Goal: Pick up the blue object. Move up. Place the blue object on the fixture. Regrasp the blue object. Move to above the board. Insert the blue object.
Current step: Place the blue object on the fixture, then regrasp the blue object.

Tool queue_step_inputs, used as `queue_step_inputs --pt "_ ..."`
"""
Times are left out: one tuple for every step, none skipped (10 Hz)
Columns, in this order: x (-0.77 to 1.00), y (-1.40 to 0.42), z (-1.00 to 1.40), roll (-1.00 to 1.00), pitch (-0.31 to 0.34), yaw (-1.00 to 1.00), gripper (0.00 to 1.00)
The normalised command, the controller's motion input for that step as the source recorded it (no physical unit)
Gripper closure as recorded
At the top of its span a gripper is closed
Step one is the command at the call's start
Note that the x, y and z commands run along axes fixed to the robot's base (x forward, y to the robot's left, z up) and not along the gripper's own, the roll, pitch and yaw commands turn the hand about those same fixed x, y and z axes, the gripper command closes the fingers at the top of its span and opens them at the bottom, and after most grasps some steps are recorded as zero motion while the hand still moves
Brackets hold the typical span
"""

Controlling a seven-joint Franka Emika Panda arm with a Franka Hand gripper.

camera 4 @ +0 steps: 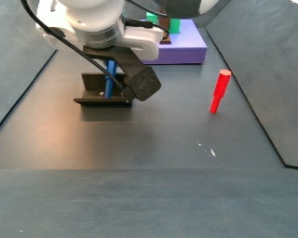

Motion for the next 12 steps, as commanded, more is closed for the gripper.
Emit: queue_step_inputs --pt "0.00 0.00 0.00 0.00 0.000 0.00 1.00" --pt "0.00 0.00 0.00 0.00 0.000 0.00 0.00" --pt "0.09 0.00 0.57 0.38 0.109 -0.07 0.00" --pt "0.00 0.00 0.61 0.39 0.000 -0.07 0.00" --pt "0.00 0.00 0.57 0.19 0.000 0.00 0.00" --pt "-0.03 0.00 0.49 0.61 0.000 0.00 0.00" --pt "0.00 -0.05 0.55 0.94 0.000 0.04 0.00" --pt "0.00 -0.09 0.47 1.00 0.000 0.11 0.00" --pt "0.00 -0.12 0.36 1.00 0.000 0.19 0.00" --pt "0.00 -0.13 0.25 1.00 0.000 0.29 0.00" --pt "0.00 -0.09 0.17 1.00 0.000 0.35 0.00" --pt "0.02 -0.05 0.06 1.00 0.000 0.41 0.00"
